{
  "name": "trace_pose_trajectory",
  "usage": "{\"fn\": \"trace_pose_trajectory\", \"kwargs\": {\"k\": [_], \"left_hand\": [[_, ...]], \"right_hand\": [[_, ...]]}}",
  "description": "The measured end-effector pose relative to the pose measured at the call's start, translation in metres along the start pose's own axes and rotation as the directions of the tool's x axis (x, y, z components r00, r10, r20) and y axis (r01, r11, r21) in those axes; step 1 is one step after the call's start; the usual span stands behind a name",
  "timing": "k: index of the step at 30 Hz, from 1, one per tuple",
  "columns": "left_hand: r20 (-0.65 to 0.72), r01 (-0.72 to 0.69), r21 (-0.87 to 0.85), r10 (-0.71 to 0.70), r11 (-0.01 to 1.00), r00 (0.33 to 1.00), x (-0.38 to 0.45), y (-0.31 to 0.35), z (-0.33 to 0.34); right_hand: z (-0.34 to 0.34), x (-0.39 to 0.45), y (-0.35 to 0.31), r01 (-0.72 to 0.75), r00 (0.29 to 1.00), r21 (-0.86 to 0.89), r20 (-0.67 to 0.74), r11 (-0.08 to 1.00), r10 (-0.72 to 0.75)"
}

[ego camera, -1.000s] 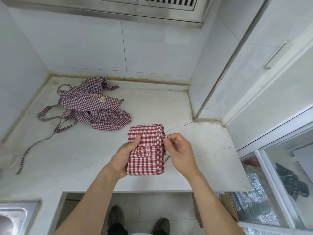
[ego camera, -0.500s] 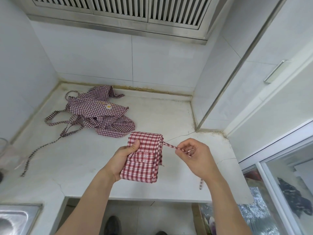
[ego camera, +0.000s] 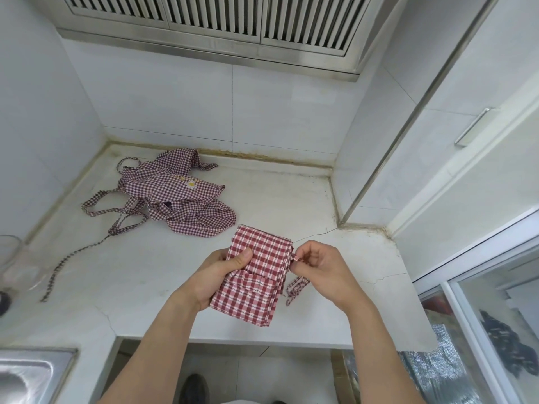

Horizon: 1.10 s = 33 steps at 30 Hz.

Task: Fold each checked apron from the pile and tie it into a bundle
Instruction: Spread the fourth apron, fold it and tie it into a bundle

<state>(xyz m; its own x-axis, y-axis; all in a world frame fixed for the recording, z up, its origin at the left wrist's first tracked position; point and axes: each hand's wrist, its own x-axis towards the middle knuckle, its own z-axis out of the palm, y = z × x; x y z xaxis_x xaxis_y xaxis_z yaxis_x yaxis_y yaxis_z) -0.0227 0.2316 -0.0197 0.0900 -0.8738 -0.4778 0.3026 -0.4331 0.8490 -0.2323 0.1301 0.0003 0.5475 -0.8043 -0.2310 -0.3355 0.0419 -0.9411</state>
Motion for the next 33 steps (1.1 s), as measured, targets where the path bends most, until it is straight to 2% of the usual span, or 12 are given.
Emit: {"fn": "trace_pose_trajectory", "kwargs": {"k": [3, 6, 11, 17, 19, 24, 28, 31, 33], "left_hand": [[-0.007, 0.011, -0.025, -0.011, 1.0, 1.0, -0.003, 0.001, 0.0], [-0.035, 0.013, -0.101, -0.017, 0.995, 0.999, -0.005, 0.003, -0.003], [-0.052, 0.054, -0.136, -0.062, 0.989, 0.997, -0.009, 0.005, -0.007], [-0.068, 0.06, -0.114, -0.068, 0.992, 0.995, -0.008, 0.007, -0.006], [-0.097, 0.058, -0.092, -0.067, 0.994, 0.993, -0.007, 0.007, -0.007], [-0.154, 0.041, -0.011, -0.042, 0.999, 0.987, -0.01, 0.007, -0.014], [-0.177, 0.033, -0.036, -0.039, 0.999, 0.983, -0.015, 0.008, -0.018], [-0.17, 0.036, -0.073, -0.048, 0.997, 0.984, -0.019, 0.008, -0.017], [-0.161, 0.043, -0.106, -0.06, 0.993, 0.985, -0.021, 0.007, -0.016]], "right_hand": [[0.001, 0.001, 0.002, -0.005, 1.0, -0.018, -0.003, 1.0, 0.005], [0.0, -0.002, -0.001, 0.01, 1.0, 0.052, 0.004, 0.999, -0.01], [-0.007, -0.009, -0.003, 0.082, 0.996, 0.064, 0.038, 0.995, -0.084], [-0.015, -0.006, -0.011, 0.159, 0.956, 0.078, -0.262, 0.984, -0.134], [-0.023, -0.006, -0.013, 0.156, 0.949, 0.074, -0.288, 0.985, -0.129], [-0.063, -0.003, -0.015, 0.083, 0.964, -0.143, -0.24, 0.986, -0.116], [-0.096, 0.007, -0.01, -0.028, 0.913, -0.227, -0.402, 0.974, -0.068], [-0.103, 0.018, 0.001, -0.209, 0.857, -0.458, -0.512, 0.864, -0.065], [-0.096, 0.02, 0.011, -0.331, 0.779, -0.574, -0.614, 0.749, -0.127]]}}
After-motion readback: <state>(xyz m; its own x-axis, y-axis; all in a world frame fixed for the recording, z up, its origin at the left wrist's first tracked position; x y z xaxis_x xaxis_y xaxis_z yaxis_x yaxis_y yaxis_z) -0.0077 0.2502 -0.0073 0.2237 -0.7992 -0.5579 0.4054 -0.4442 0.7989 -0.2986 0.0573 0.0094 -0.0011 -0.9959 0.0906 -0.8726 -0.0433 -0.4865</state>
